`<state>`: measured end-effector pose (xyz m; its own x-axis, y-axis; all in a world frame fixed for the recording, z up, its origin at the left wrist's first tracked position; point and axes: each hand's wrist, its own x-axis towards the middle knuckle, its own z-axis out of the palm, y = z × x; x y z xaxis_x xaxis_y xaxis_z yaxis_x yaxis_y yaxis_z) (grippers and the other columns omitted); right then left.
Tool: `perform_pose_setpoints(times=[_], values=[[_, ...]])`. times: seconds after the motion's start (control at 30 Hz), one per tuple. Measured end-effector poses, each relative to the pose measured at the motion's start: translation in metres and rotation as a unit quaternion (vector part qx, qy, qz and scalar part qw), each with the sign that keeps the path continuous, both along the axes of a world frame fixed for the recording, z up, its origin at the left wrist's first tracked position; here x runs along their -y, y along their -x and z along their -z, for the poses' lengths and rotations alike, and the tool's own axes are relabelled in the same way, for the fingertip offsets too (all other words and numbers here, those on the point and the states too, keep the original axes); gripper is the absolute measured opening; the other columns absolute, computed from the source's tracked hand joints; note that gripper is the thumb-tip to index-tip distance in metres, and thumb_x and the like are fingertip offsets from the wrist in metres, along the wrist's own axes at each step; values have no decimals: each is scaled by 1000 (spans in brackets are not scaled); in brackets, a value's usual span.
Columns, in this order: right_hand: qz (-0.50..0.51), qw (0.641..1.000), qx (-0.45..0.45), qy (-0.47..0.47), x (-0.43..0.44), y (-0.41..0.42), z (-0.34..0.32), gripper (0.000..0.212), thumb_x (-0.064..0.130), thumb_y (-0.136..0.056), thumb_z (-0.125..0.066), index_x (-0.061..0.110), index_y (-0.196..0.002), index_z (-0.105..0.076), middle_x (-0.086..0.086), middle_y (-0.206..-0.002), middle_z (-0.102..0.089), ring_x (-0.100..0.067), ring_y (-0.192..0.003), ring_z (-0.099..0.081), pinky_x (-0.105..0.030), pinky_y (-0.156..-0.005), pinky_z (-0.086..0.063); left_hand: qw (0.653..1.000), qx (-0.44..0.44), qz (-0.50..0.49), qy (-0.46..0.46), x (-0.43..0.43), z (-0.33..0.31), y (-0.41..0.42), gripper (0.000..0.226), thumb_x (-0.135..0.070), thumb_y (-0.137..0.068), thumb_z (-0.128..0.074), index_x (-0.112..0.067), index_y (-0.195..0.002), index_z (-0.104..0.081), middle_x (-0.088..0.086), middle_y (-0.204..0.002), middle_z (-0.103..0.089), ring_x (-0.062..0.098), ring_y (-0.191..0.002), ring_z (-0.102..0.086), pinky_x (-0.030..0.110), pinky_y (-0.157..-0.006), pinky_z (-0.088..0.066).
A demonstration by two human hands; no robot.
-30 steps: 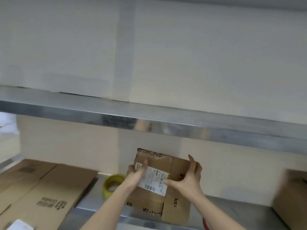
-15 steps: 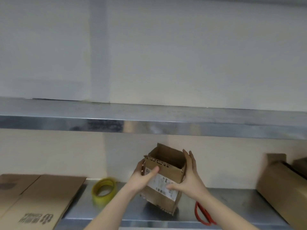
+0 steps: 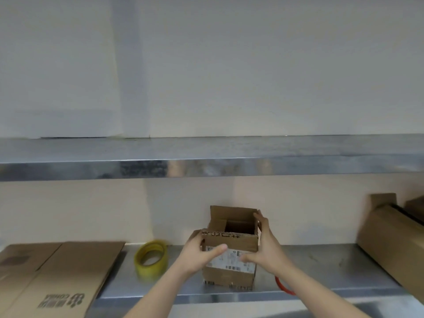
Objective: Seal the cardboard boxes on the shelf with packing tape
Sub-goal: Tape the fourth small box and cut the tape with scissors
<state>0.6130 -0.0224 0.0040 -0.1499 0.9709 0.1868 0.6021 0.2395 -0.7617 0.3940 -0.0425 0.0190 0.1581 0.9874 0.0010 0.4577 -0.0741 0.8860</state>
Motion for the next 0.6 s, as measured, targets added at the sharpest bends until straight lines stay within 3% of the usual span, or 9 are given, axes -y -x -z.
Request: perform_pose_setpoints(times=[0.1, 0.2, 0.27, 0.33, 0.43, 0.53, 0.6], values=[[-9, 1000, 19, -5, 2, 2, 2, 112, 54, -56, -85, 37, -149, -24, 10, -160, -11, -1, -139, -25, -19, -109, -29, 1000, -22, -10, -11, -8, 3, 0, 57, -70, -72, -61, -33, -116, -58, -17, -116, -60, 4, -111, -55, 22, -94, -45], [-22, 999, 26, 4, 1, 4, 1, 66, 66, -61, -74, 46, -123, -60, 15, -155, -23, 11, -138, -11, -14, -110, -15, 999, -37, -11, -15, -15, 1, -2, 58, -71, -75, -56, -30, -115, -61, -10, -119, -60, 9, -113, -55, 26, -97, -44], [-23, 999, 11, 18, -1, 5, 0, 50, 69, -67, -69, 49, -112, -66, 19, -156, -19, 7, -138, -13, -17, -110, -14, 999, -45, -14, -12, -18, 1, -2, 61, -75, -75, -54, -29, -114, -62, -8, -118, -58, 11, -111, -55, 26, -94, -44], [-15, 999, -31, 34, -2, 5, -2, 44, 62, -74, -69, 41, -113, -68, 22, -155, -12, 11, -131, -24, -13, -105, -21, 998, -51, -38, -8, -24, 2, -3, 78, -81, -71, -51, -23, -121, -61, -4, -122, -55, 14, -111, -54, 27, -93, -42], [27, 998, -62, 11, -3, 3, 0, 40, 39, -82, -72, 25, -118, -60, 19, -142, -28, 12, -122, -35, -4, -93, -26, 993, -80, -85, -3, -31, 6, -7, 74, -71, -78, -55, -20, -131, -55, 0, -130, -51, 18, -116, -53, 28, -96, -42], [57, 996, -71, -17, -5, 2, -1, 59, 28, -78, -79, 25, -123, -43, 13, -124, -41, -8, -121, -46, 0, -82, -33, 986, -122, -101, -46, -34, 7, -9, 54, -66, -77, -60, -36, -119, -46, -2, -116, -59, 17, -104, -58, 33, -89, -49], [42, 996, -80, -4, -6, 1, -7, 80, 25, -77, -80, 27, -137, -29, 10, -126, -40, -8, -120, -44, -8, -90, -36, 986, -126, -96, -53, -36, 4, -9, 63, -61, -78, -63, -43, -128, -29, -4, -110, -60, 17, -98, -59, 30, -82, -48]])
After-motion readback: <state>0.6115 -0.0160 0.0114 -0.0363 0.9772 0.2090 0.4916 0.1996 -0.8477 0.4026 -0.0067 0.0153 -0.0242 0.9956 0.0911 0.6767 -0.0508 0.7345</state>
